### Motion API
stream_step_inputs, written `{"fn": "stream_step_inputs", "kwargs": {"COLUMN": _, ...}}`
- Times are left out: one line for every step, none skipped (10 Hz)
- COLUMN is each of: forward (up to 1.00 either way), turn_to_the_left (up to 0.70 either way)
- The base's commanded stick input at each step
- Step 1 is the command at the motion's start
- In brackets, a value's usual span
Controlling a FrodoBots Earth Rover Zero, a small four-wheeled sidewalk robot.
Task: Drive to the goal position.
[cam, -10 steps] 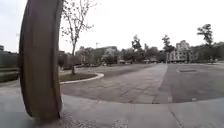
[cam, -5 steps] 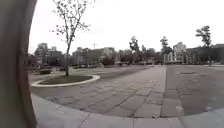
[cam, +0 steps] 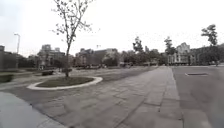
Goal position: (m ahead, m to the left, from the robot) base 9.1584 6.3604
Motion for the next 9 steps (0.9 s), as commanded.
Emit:
{"fn": "stream_step_inputs", "kwargs": {"forward": 1.0, "turn_to_the_left": 0.07}}
{"fn": "stream_step_inputs", "kwargs": {"forward": 1.0, "turn_to_the_left": 0.07}}
{"fn": "stream_step_inputs", "kwargs": {"forward": 1.0, "turn_to_the_left": 0.07}}
{"fn": "stream_step_inputs", "kwargs": {"forward": 1.0, "turn_to_the_left": 0.07}}
{"fn": "stream_step_inputs", "kwargs": {"forward": 1.0, "turn_to_the_left": 0.07}}
{"fn": "stream_step_inputs", "kwargs": {"forward": 1.0, "turn_to_the_left": 0.07}}
{"fn": "stream_step_inputs", "kwargs": {"forward": 1.0, "turn_to_the_left": 0.07}}
{"fn": "stream_step_inputs", "kwargs": {"forward": 1.0, "turn_to_the_left": 0.07}}
{"fn": "stream_step_inputs", "kwargs": {"forward": 1.0, "turn_to_the_left": 0.07}}
